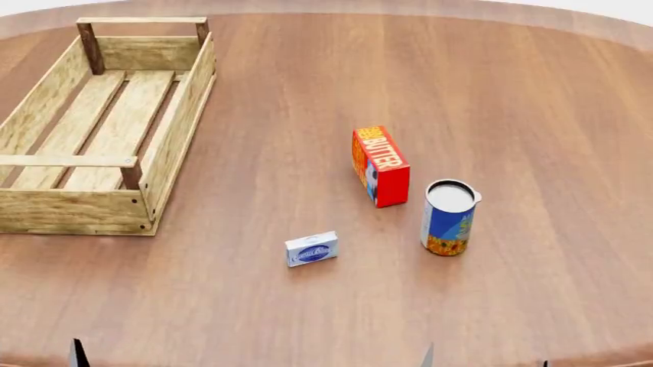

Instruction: Pick up the cream cheese and put it in the tray.

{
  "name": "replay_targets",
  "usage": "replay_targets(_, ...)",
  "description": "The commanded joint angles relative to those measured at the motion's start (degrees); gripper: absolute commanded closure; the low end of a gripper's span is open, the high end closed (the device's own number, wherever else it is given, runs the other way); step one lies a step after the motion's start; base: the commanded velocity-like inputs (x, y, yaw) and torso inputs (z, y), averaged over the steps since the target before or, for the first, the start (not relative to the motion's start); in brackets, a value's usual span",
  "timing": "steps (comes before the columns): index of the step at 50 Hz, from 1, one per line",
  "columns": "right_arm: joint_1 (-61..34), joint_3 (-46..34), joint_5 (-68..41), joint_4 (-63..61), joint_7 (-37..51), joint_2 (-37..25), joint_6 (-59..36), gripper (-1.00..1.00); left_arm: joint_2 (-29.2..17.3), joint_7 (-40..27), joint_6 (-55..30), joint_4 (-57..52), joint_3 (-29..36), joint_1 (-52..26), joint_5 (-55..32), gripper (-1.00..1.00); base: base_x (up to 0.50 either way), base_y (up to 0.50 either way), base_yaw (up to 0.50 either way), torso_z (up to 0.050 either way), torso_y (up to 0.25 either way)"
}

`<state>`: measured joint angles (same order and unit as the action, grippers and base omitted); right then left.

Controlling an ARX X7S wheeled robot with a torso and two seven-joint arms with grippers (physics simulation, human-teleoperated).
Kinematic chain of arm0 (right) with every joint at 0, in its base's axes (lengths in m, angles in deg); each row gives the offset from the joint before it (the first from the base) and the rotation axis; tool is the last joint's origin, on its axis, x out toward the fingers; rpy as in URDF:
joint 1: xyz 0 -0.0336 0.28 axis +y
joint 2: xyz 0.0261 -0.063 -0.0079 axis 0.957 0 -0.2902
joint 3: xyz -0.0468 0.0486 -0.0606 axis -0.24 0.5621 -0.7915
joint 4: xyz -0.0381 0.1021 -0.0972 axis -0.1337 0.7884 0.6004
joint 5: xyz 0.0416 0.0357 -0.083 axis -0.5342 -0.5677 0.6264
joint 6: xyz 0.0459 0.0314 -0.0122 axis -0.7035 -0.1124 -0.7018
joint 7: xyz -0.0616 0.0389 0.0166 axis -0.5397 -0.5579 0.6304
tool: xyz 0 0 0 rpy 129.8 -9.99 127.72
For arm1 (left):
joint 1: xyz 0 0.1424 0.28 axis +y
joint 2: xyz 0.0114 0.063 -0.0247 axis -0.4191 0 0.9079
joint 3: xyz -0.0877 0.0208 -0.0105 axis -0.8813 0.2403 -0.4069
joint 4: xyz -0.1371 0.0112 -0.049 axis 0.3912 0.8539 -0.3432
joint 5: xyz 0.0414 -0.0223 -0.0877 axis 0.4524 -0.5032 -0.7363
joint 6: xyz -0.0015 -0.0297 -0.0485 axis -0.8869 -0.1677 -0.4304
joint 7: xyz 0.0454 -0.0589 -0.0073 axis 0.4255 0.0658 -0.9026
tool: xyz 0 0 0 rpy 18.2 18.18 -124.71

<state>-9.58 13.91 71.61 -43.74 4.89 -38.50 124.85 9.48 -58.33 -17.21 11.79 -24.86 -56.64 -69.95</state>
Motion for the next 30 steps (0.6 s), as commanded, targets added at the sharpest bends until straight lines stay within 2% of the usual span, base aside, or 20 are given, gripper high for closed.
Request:
replay_targets(1,0.52,-0.98,2.38,1.96,2.88,-0.83,6.99,-1.00,-0.80,-1.77,7.55,1.90,0.58,0.40,-0.28,-1.00,0.00,0.00,0.00,0.000,0.000)
replay_targets(30,-0.51,-1.77,5.40,2.56,7.50,-1.60,5.01,-1.00,-2.58,-3.86,8.34,3.00,2.09,-0.50,-1.96,-1.00,0.00,0.00,0.00,0.000,0.000)
